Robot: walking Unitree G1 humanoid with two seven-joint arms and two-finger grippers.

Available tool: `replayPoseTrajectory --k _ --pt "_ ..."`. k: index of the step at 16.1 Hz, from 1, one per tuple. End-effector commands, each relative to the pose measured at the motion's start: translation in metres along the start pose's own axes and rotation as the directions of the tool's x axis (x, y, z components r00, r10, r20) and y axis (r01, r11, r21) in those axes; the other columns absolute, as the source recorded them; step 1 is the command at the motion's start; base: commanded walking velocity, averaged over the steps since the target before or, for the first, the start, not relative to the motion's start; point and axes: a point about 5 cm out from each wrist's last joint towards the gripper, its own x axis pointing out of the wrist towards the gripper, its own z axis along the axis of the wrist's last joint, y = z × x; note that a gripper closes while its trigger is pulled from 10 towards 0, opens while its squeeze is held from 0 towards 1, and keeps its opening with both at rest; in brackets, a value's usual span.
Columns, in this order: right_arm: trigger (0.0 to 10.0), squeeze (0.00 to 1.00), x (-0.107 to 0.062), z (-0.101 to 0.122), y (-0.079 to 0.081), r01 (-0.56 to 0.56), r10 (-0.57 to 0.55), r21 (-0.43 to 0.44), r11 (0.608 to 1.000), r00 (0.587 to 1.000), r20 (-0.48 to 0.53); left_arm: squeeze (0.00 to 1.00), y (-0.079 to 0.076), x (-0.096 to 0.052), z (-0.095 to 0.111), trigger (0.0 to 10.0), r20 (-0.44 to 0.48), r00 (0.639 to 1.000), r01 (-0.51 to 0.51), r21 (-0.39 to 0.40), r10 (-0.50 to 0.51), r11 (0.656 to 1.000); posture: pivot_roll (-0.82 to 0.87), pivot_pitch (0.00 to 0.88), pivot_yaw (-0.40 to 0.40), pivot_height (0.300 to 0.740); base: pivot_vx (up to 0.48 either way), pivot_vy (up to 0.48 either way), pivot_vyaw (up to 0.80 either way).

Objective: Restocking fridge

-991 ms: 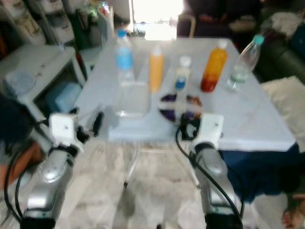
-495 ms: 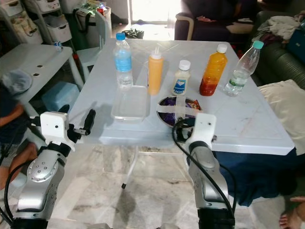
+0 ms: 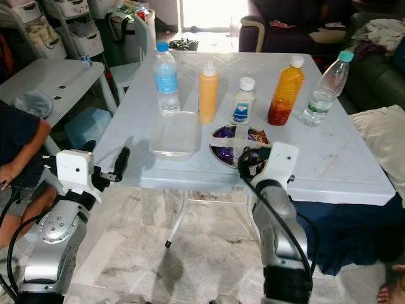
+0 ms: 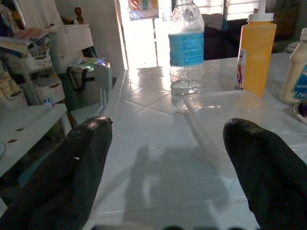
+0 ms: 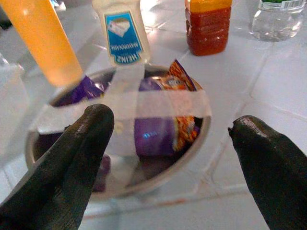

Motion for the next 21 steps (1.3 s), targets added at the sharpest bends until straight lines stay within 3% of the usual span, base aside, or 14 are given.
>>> replayPoseTrajectory --k 1,6,11,12,13,17,21 --pt "10.0 0.00 0.004 -0.003 -0.002 0.022 -0.021 0.035 0.999 0.999 -0.029 0.00 0.002 0.002 0.006 10.0 0.020 1.000 0.002 0.013 -0.003 1.000 0.05 0.003 0.000 0.740 0.000 0.000 0.00" --pt "10.0 0.00 0.002 -0.012 0.003 0.025 -0.021 0.033 0.999 0.994 -0.104 0.00 0.002 0.002 0.007 10.0 0.021 1.000 0.002 0.015 -0.002 1.000 0.06 0.013 -0.003 0.740 0.000 0.000 0.00" --pt "10.0 0.00 0.001 -0.017 0.003 0.065 -0.047 0.110 0.992 0.987 -0.155 0.00 0.000 0.004 0.007 10.0 0.021 1.000 0.015 0.012 -0.016 1.000 0.06 0.016 0.002 0.740 0.000 0.000 0.00" --pt "0.5 0.00 0.000 -0.025 0.003 0.053 -0.018 0.169 0.984 0.980 -0.200 0.00 0.000 0.004 0.007 10.0 0.021 1.000 0.015 0.014 -0.015 1.000 0.06 0.020 0.003 0.740 0.000 0.000 0.00" --pt "0.0 0.00 -0.001 -0.030 0.005 0.045 0.002 0.200 0.979 0.973 -0.231 0.00 0.000 0.004 0.007 10.0 0.021 1.000 0.013 0.016 -0.014 1.000 0.06 0.019 0.003 0.740 0.000 0.000 0.00" --pt "0.0 0.00 0.002 -0.032 0.005 0.051 0.009 0.221 0.974 0.964 -0.264 0.00 -0.004 0.003 0.008 10.0 0.021 1.000 0.018 0.015 -0.019 1.000 0.06 0.020 0.005 0.740 0.000 0.000 0.00" --pt "0.0 0.00 0.011 -0.022 -0.009 0.123 -0.055 0.265 0.956 0.967 -0.249 0.00 -0.004 0.003 0.009 10.0 0.024 0.999 0.021 0.018 -0.022 1.000 0.06 0.018 0.009 0.740 0.000 0.000 0.00"
